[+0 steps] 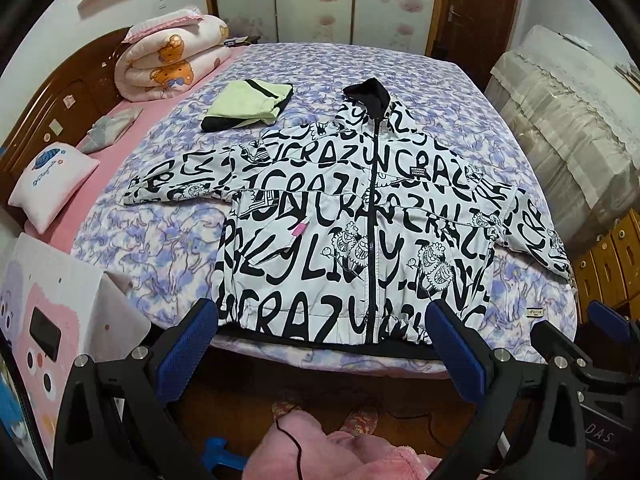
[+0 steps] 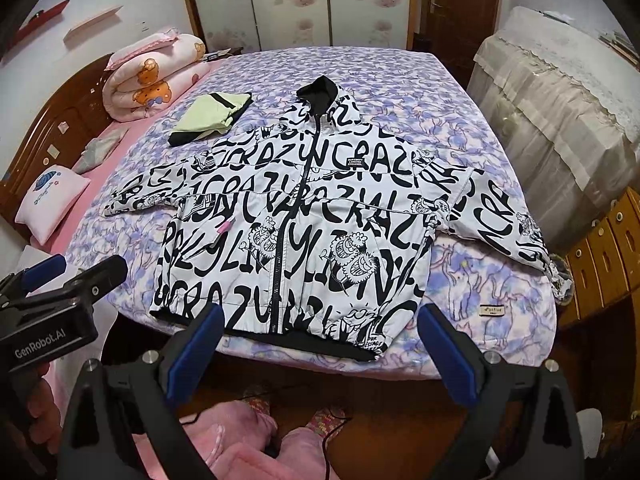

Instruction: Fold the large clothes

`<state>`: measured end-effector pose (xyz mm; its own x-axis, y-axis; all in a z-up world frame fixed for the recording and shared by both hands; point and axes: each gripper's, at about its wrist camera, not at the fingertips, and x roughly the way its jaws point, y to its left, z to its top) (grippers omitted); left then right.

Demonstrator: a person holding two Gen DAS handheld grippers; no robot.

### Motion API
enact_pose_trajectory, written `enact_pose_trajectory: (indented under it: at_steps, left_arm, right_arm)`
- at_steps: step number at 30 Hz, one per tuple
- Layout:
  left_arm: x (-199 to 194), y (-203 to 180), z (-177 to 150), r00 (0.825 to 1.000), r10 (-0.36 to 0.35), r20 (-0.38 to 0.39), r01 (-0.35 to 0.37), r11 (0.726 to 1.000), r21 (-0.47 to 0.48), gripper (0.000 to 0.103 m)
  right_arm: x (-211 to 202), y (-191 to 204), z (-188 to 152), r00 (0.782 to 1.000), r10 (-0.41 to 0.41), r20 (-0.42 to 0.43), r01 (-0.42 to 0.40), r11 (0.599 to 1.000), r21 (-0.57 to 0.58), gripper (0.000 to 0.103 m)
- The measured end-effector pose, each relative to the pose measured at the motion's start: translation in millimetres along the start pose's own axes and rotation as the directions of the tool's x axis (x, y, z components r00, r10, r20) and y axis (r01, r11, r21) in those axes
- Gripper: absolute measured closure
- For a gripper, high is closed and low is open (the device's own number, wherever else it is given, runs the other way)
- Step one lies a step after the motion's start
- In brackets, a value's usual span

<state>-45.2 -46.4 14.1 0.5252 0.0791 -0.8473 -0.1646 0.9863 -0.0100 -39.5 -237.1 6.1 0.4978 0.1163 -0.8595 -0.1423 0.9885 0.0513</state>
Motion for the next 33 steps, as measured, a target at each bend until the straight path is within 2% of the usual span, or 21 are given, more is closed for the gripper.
enact_pose_trajectory:
  at_steps: [5, 10, 15, 20, 27, 30, 33]
  left_arm:
    - [-3.4, -4.9, 4.7, 0.998, 0.05, 0.028, -0.05, 0.999, -0.015, 0.001]
    - [2.8, 1.0, 14.8, 0.998, 0.058, 0.032, -0.057, 0.998, -0.038, 0.001]
    - [12.6, 10.6, 30.9, 0.997, 0.065, 0.041, -0.063, 0.997, -0.051, 0.001]
    - [32.4, 24.3, 53.1, 0.997, 0.064, 0.041, -0.063, 0.998, -0.025, 0.001]
    - [76.8, 75.8, 104.8, 1.0, 0.025, 0.004, -0.025, 1.0, 0.014, 0.001]
    - [100.7, 107.1, 125.5, 0.999, 0.003, -0.043, -0.002, 1.0, 0.026, 0.001]
    - [126.4, 145.0, 144.6, 0.995, -0.031, -0.094, 0.031, 1.0, 0.001, 0.001]
  right_arm:
    - [2.0, -12.2, 2.7, 1.0, 0.026, 0.009, -0.026, 1.0, -0.002, 0.005]
    - [7.5, -15.5, 11.8, 0.999, 0.031, 0.023, -0.031, 1.0, -0.008, 0.005]
    - [16.2, -9.9, 25.9, 0.999, 0.043, 0.032, -0.042, 0.999, -0.03, 0.005]
    - [29.5, 7.4, 44.4, 0.997, 0.058, 0.045, -0.056, 0.997, -0.047, 0.006]
    - [67.4, 58.6, 85.0, 0.996, 0.085, 0.02, -0.085, 0.996, -0.037, 0.006]
    - [83.7, 83.1, 102.1, 0.994, 0.107, 0.02, -0.107, 0.994, -0.008, 0.006]
    - [102.3, 111.2, 120.3, 0.996, 0.087, 0.017, -0.087, 0.996, 0.024, 0.006]
